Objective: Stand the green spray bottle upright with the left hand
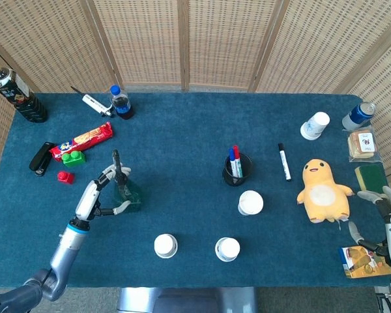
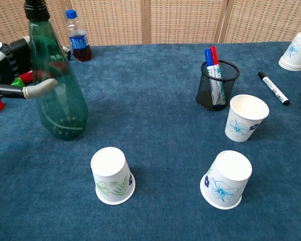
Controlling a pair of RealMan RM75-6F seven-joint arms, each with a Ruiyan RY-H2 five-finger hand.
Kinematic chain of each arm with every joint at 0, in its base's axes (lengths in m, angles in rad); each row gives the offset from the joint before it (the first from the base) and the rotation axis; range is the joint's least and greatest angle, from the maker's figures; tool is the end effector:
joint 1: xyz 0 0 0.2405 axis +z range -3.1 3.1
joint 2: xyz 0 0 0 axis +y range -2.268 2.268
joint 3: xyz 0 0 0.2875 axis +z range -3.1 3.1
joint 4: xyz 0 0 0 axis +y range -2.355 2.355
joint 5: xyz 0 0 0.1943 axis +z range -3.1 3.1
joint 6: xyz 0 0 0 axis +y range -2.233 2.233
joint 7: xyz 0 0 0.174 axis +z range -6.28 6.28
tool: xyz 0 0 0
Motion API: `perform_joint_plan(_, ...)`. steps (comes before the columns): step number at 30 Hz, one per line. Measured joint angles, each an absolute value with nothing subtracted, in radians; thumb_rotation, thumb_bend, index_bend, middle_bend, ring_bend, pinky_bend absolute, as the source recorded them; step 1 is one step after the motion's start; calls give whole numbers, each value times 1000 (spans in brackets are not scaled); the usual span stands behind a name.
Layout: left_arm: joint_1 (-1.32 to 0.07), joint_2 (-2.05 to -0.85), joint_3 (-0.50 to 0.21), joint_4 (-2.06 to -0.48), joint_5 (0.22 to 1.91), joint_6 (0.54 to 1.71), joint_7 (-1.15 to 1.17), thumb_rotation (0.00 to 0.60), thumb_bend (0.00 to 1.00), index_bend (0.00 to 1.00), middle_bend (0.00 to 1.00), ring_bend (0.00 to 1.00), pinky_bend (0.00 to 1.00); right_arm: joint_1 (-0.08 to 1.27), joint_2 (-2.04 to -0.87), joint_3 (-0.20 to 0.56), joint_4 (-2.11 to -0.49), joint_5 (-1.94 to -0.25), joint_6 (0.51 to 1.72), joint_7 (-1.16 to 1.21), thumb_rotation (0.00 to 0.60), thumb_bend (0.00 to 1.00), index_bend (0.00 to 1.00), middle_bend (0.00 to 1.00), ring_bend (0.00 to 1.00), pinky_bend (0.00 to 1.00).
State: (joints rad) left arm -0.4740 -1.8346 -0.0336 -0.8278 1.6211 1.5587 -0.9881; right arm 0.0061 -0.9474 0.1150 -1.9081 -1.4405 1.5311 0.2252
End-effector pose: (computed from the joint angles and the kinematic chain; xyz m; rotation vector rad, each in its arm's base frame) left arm -0.2404 0.3242 -0.0071 -1.4000 -1.4054 -1.9041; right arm -0.2984 -0.1957 0.2388 1.1196 -1.1360 1.1648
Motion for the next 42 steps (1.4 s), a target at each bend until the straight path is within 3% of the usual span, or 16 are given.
perform_joint_plan(5,-458,-1826,-32,-837,1618,1566,-980,490,331,270,218,115,295,8,-946,115,-1910,-1444,1530,228,600,388,245,268,65,180)
perform_joint_plan(26,-447,-1796,-21,-880,1637,1560,-937,417,331,245,171,66,245,-2,-940,111,-1909,-1451,1543,245,600,388,247,268,64,180)
perform_joint_plan(33,-451,-1783,-15,-897,1655,1567,-909,367,331,219,154,49,191,-4,-939,111,-1908,-1454,1547,248,600,389,246,268,67,180)
perform_joint_plan(42,-441,-1773,-13,-907,1653,1571,-901,290,327,175,111,15,198,-2,-938,112,-1907,-1457,1547,251,600,388,246,268,67,180)
